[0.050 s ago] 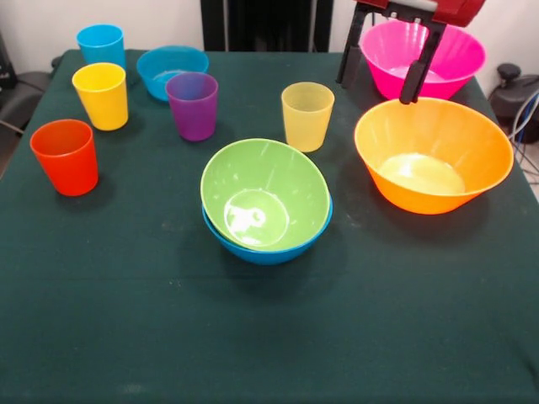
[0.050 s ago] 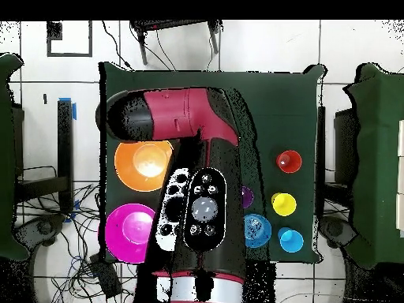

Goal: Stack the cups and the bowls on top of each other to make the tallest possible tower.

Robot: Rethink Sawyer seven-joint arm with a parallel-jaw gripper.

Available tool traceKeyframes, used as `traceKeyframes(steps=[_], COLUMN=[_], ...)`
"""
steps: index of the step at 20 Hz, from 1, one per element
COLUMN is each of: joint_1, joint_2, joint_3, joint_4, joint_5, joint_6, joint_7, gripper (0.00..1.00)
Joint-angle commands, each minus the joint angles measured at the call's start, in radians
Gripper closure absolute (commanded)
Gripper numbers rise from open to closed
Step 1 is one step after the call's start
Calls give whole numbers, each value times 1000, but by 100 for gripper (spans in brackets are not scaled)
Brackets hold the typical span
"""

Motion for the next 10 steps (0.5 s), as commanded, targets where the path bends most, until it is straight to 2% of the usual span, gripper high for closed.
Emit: traceKeyframes(steps=[1, 5, 10], joint_1=[-27, -60, -73], joint_2=[31, 45, 67], joint_3=[87, 117, 134], joint_4=[127, 85, 78], joint_5=[-42, -26, -32], joint_6=[42, 101, 73], joint_7=[-88, -139, -122], gripper=[0, 0, 0])
